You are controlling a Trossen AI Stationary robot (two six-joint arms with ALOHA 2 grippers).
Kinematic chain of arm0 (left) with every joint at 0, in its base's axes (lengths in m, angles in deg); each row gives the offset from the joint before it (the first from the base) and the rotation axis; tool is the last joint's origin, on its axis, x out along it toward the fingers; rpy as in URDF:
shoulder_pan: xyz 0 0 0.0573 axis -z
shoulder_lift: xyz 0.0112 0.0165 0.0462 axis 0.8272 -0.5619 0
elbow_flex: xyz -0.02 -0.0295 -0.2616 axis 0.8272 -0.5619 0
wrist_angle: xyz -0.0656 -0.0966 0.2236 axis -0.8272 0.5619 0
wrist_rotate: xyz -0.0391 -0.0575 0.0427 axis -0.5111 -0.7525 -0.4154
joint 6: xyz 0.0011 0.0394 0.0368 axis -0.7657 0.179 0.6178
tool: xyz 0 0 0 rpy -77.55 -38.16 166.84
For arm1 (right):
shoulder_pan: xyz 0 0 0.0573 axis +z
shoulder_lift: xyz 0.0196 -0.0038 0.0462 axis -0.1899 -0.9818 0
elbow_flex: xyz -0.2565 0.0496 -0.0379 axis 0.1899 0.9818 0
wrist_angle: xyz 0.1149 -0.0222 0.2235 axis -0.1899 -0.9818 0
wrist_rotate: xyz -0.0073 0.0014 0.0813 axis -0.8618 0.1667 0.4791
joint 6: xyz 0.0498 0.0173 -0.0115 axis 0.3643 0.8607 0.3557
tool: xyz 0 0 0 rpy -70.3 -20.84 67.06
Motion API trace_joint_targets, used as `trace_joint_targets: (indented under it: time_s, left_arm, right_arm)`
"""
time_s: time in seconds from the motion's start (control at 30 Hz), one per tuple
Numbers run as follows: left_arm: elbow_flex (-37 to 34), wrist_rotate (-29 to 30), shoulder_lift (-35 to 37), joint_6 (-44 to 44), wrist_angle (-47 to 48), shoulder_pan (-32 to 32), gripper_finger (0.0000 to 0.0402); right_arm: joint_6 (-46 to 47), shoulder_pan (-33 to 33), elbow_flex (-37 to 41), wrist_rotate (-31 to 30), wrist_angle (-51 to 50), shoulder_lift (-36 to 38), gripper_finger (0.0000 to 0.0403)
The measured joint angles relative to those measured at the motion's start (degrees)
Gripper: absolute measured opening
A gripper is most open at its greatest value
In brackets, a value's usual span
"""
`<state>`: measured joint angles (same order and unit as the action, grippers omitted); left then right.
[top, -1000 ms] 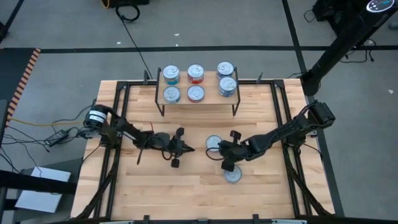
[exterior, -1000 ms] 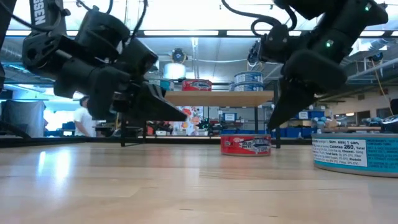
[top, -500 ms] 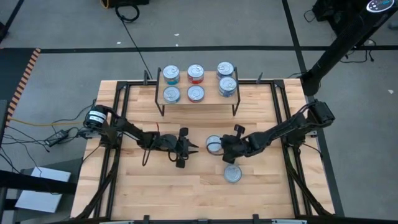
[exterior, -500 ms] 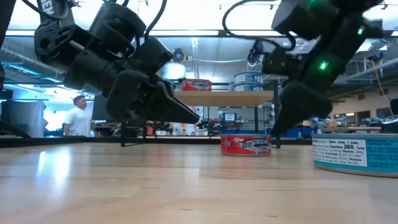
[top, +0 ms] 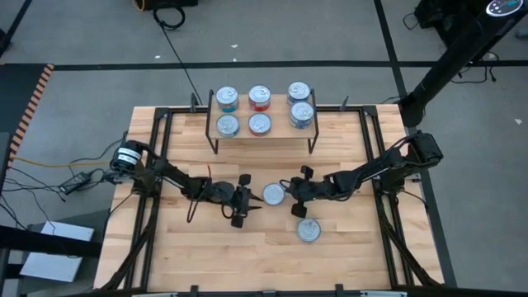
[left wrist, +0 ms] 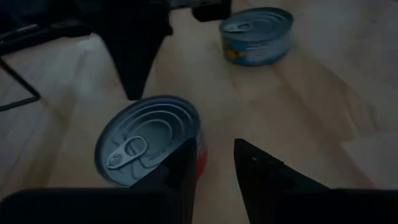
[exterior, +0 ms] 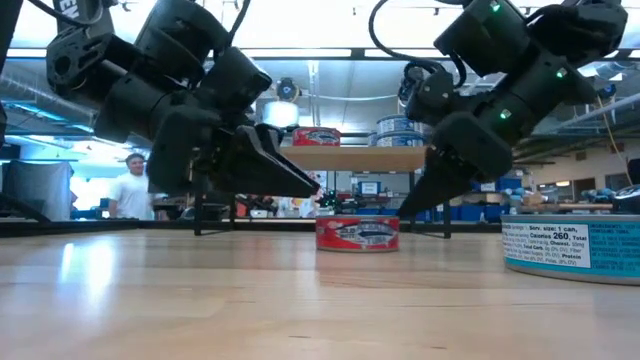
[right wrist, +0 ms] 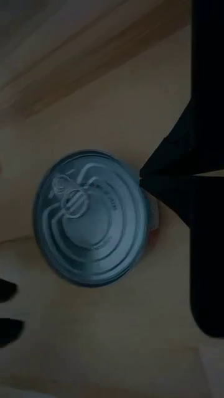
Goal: Stack canned seafood by type on shelf
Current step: Stack the red tuna can on top of the other red tuna can on the shelf
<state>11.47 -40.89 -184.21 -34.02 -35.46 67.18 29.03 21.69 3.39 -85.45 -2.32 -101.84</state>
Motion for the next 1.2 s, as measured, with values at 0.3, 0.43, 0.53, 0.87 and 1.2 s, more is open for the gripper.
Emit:
trace_joint_targets:
  time_s: [0.3,0.43,0.53,0.87,1.2]
  left_arm:
    - [6.43,6.45,-0.03,7.73,16.21,1.17,0.0112]
    - [9.72,7.62,-0.03,8.54,21.54,1.12,0.0111]
    - [11.08,7.63,-0.03,11.58,24.42,1.15,0.0111]
    - [11.66,9.01,-0.03,16.62,26.12,1.01,0.0111]
    - [11.83,10.49,-0.05,21.19,26.9,1.01,0.011]
  right_arm:
    - [-0.09,-0.1,0.0,0.02,1.54,0.0,0.0005]
    - [-0.09,-0.06,0.0,0.02,1.52,0.0,0.0005]
    - [-0.1,-0.06,0.0,0.02,1.54,0.0,0.0005]
    - [-0.08,0.05,0.0,0.02,1.72,0.0,0.0005]
    - [-0.11,0.05,0.0,0.02,3.46,0.0,0.0005]
